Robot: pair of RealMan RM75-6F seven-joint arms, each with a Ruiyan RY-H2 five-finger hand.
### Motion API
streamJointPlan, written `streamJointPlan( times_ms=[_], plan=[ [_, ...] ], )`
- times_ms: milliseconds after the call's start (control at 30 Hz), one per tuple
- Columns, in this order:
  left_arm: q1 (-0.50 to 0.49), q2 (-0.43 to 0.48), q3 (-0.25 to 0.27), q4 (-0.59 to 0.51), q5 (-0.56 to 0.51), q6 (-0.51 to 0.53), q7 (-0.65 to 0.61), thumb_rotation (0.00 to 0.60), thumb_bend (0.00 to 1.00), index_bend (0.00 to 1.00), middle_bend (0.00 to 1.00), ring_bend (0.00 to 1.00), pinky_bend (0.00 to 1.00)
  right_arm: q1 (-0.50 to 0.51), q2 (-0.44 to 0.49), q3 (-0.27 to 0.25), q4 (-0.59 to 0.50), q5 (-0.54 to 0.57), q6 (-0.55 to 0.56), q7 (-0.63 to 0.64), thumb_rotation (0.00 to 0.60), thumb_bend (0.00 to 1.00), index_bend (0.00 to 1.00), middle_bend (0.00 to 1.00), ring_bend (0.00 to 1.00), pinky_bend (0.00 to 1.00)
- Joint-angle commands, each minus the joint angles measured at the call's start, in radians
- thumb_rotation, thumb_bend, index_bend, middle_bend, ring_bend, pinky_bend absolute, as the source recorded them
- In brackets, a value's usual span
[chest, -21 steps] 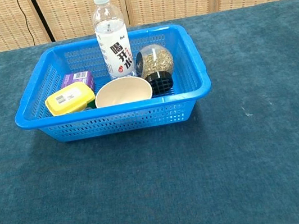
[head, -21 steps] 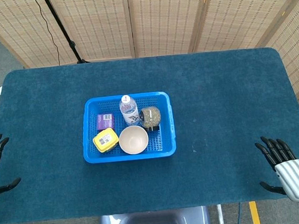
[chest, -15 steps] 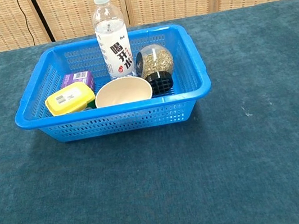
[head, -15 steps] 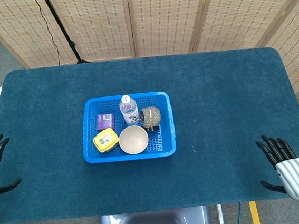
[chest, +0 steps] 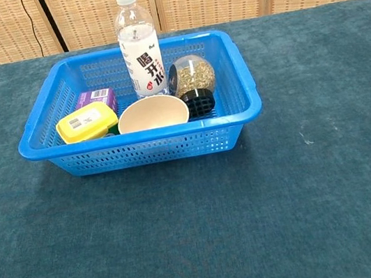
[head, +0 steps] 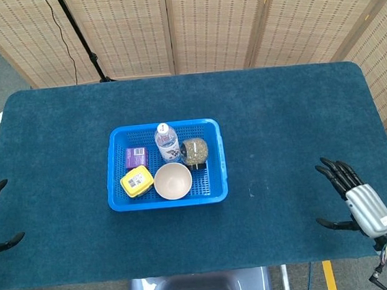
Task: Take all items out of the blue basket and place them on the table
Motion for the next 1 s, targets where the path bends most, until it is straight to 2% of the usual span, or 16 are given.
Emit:
streamJointPlan(
  times_ms=[33,167,333,667,1000],
  plan=[
    [0.005,0.003,0.002,-0.003,0.004,0.004,-0.010,0.600,0.06,0.00,0.00,0.00,0.00,0.149,-0.028,0.057,0.049,-0.015,-0.125,0.151,0.600,0.00,0.00,0.00,0.00,0.00],
    [0.012,0.005,0.000,-0.011,-0.002,0.010,-0.013,0.600,0.06,0.00,0.00,0.00,0.00,0.244,-0.068,0.090,0.065,0.016,-0.224,0.249,0.600,0.00,0.00,0.00,0.00,0.00],
    [0.006,0.000,-0.005,-0.013,-0.019,-0.010,0.001,0.600,0.06,0.00,0.00,0.00,0.00,0.340,-0.137,0.146,0.091,0.091,-0.325,0.309,0.600,0.00,0.00,0.00,0.00,0.00],
    [-0.009,-0.012,-0.022,-0.019,-0.064,-0.044,0.038,0.600,0.06,0.00,0.00,0.00,0.00,0.500,-0.265,0.255,0.156,0.270,-0.506,0.260,0.600,0.00,0.00,0.00,0.00,0.00],
    [-0.013,-0.027,-0.032,-0.035,-0.087,-0.052,0.086,0.600,0.06,0.00,0.00,0.00,0.00,0.646,-0.417,0.306,0.323,0.365,-0.641,0.220,0.600,0.00,0.00,0.00,0.00,0.00]
  ],
)
